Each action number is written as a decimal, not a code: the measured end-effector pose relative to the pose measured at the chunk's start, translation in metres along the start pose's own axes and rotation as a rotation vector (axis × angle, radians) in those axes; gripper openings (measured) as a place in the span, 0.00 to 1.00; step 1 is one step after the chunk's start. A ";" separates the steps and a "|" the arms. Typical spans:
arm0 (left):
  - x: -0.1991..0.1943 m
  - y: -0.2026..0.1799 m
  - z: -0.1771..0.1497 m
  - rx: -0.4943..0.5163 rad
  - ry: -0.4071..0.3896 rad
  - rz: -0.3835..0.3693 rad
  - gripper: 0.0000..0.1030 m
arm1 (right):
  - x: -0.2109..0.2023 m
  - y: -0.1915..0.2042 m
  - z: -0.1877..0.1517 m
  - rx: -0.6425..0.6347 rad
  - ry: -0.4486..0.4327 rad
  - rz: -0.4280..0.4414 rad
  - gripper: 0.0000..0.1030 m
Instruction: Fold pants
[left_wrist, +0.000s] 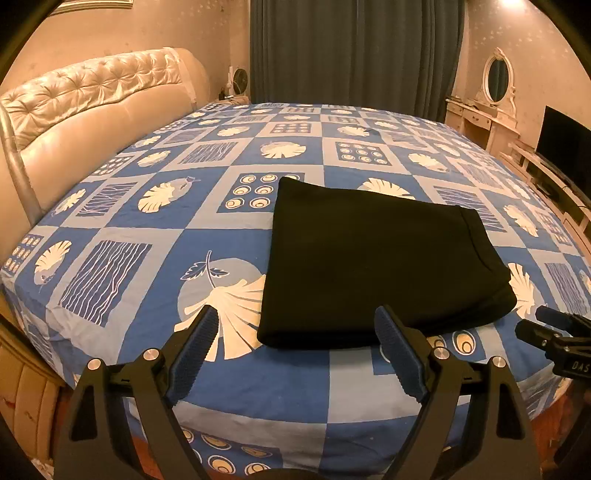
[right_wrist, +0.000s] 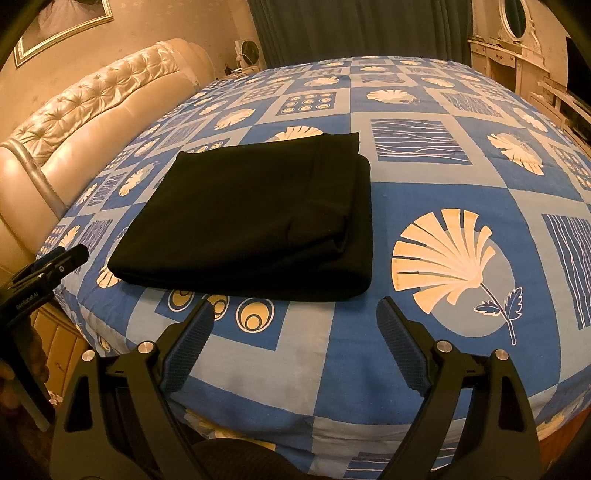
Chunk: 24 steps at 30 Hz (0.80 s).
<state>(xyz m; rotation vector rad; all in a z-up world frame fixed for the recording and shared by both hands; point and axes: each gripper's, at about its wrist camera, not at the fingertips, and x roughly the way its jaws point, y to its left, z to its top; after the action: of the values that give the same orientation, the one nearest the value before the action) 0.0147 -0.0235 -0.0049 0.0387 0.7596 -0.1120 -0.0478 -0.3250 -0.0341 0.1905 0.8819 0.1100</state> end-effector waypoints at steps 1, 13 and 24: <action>0.000 0.000 0.000 0.001 0.000 0.003 0.83 | 0.000 0.000 0.001 -0.001 0.000 -0.001 0.87; -0.001 0.000 0.000 -0.008 0.003 -0.021 0.83 | -0.001 -0.001 0.000 -0.003 0.001 0.001 0.87; 0.002 0.002 0.001 -0.043 0.026 -0.044 0.83 | 0.001 -0.001 0.000 -0.007 0.005 0.001 0.87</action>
<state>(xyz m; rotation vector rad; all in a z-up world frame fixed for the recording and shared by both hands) 0.0171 -0.0220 -0.0057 -0.0177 0.7891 -0.1367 -0.0472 -0.3255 -0.0355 0.1843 0.8867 0.1141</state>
